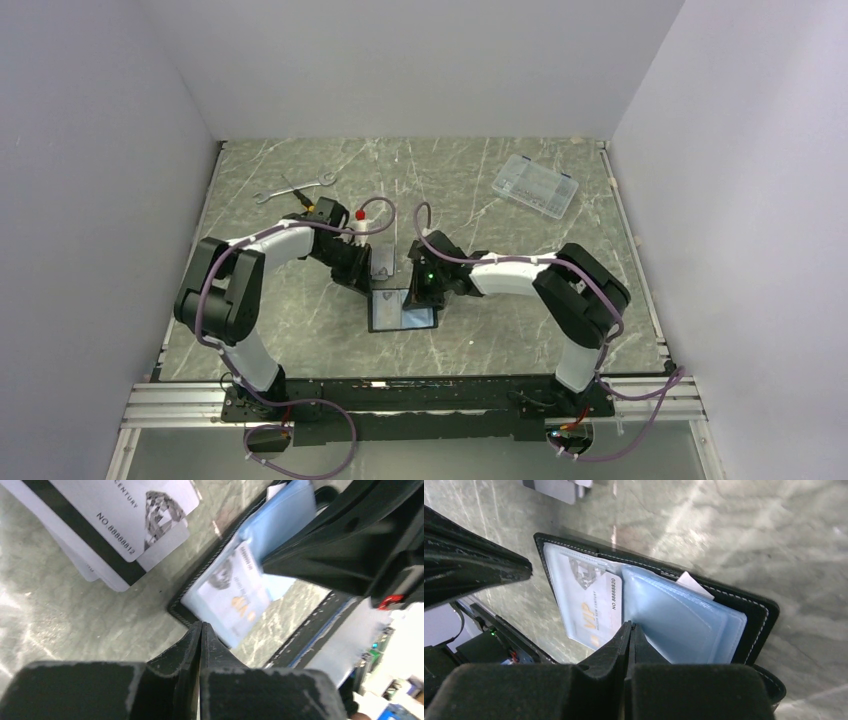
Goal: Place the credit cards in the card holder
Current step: Insert the credit card into the card holder.
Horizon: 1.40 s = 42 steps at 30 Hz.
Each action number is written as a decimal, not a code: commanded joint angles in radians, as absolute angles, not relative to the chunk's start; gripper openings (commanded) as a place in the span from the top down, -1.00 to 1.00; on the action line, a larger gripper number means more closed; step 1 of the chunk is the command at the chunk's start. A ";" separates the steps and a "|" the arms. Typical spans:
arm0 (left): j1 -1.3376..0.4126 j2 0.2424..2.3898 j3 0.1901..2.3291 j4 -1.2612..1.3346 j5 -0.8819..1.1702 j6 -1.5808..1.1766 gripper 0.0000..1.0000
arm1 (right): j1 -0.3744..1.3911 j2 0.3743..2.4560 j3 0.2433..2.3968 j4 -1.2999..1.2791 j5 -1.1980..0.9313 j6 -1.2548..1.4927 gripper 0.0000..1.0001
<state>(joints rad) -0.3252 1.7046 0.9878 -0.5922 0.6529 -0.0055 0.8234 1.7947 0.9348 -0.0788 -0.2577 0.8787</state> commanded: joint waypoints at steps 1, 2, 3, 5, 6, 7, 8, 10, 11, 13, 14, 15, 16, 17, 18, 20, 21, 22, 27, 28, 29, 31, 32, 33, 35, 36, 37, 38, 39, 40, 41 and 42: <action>-0.328 1.639 0.952 -0.623 0.576 0.122 0.85 | 0.820 1.733 0.859 -0.115 -0.209 0.880 1.00; -0.329 1.635 0.941 -0.614 0.563 0.131 0.85 | 0.820 1.728 0.854 -0.114 -0.207 0.885 1.00; -0.332 1.633 0.933 -0.606 0.548 0.138 0.85 | 0.819 1.722 0.854 -0.113 -0.206 0.887 1.00; -0.343 1.641 0.921 -0.591 0.535 0.142 0.85 | 0.819 1.714 0.872 -0.124 -0.202 0.886 1.00; -0.354 1.649 0.923 -0.589 0.535 0.142 0.86 | 0.820 1.710 0.884 -0.127 -0.202 0.885 1.00; -0.367 1.658 0.928 -0.590 0.537 0.142 0.87 | 0.820 1.708 0.902 -0.134 -0.199 0.883 1.00; -0.380 1.663 0.934 -0.588 0.540 0.140 0.88 | 0.820 1.705 0.918 -0.142 -0.193 0.882 1.00; -0.398 1.660 0.948 -0.585 0.547 0.134 0.90 | 0.820 1.696 0.940 -0.146 -0.180 0.881 1.00; -0.404 1.656 0.951 -0.583 0.553 0.129 0.90 | 0.820 1.693 0.947 -0.145 -0.176 0.881 1.00; -0.413 1.650 0.955 -0.584 0.566 0.127 0.90 | 0.819 1.696 0.956 -0.139 -0.176 0.881 1.00; -0.418 1.649 0.956 -0.583 0.567 0.129 0.91 | 0.819 1.701 0.960 -0.135 -0.180 0.881 1.00; -0.425 1.648 0.955 -0.583 0.561 0.132 0.91 | 0.820 1.707 0.961 -0.126 -0.187 0.883 1.00; -0.431 1.648 0.953 -0.580 0.554 0.133 0.92 | 0.822 1.717 0.962 -0.119 -0.194 0.884 1.00; -0.437 1.648 0.949 -0.576 0.543 0.135 0.92 | 0.823 1.725 0.962 -0.114 -0.199 0.887 1.00; -0.442 1.652 0.948 -0.574 0.527 0.135 0.94 | 0.824 1.734 0.959 -0.108 -0.202 0.887 1.00; -0.446 1.665 0.951 -0.577 0.505 0.135 0.95 | 0.825 1.747 0.955 -0.103 -0.205 0.889 1.00; -0.445 1.674 0.955 -0.580 0.495 0.133 0.96 | 0.825 1.753 0.950 -0.106 -0.201 0.890 1.00; -0.446 1.680 0.958 -0.584 0.492 0.133 0.97 | 0.825 1.752 0.943 -0.102 -0.196 0.893 1.00; -0.453 1.689 0.964 -0.580 0.482 0.125 0.99 | 0.824 1.730 0.910 -0.118 -0.151 0.901 1.00; -0.456 1.693 0.968 -0.581 0.481 0.124 1.00 | 0.824 1.726 0.905 -0.117 -0.146 0.902 1.00; -0.457 1.696 0.970 -0.581 0.482 0.122 1.00 | 0.823 1.724 0.902 -0.114 -0.141 0.903 1.00; -0.461 1.700 0.975 -0.581 0.486 0.120 1.00 | 0.823 1.731 0.901 -0.105 -0.140 0.905 1.00; -0.464 1.702 0.975 -0.579 0.488 0.118 1.00 | 0.825 1.738 0.904 -0.100 -0.142 0.907 1.00; -0.465 1.702 0.975 -0.576 0.488 0.117 1.00 | 0.827 1.746 0.907 -0.091 -0.149 0.909 1.00; -0.465 1.705 0.975 -0.572 0.489 0.115 1.00 | 0.834 1.764 0.917 -0.076 -0.161 0.914 1.00; -0.466 1.708 0.976 -0.571 0.488 0.116 1.00 | 0.837 1.771 0.924 -0.069 -0.168 0.916 1.00; -0.466 1.712 0.978 -0.571 0.488 0.115 1.00 | 0.842 1.777 0.932 -0.064 -0.171 0.917 1.00; -0.466 1.717 0.983 -0.570 0.488 0.114 1.00 | 0.848 1.781 0.938 -0.061 -0.175 0.920 1.00; -0.466 1.722 0.984 -0.568 0.487 0.114 1.00 | 0.855 1.784 0.944 -0.055 -0.178 0.922 1.00; -0.466 1.726 0.987 -0.565 0.486 0.113 1.00 | 0.861 1.787 0.948 -0.051 -0.181 0.924 1.00; -0.466 1.731 0.992 -0.562 0.485 0.111 1.00 | 0.866 1.788 0.951 -0.043 -0.186 0.927 1.00; -0.466 1.738 0.998 -0.561 0.487 0.111 1.00 | 0.870 1.792 0.952 -0.032 -0.194 0.930 1.00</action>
<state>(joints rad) -0.4572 1.7081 0.9588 -0.5976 0.4843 0.1112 0.8436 1.7676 0.9195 -0.0841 -0.1780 0.9112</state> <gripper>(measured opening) 0.009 0.007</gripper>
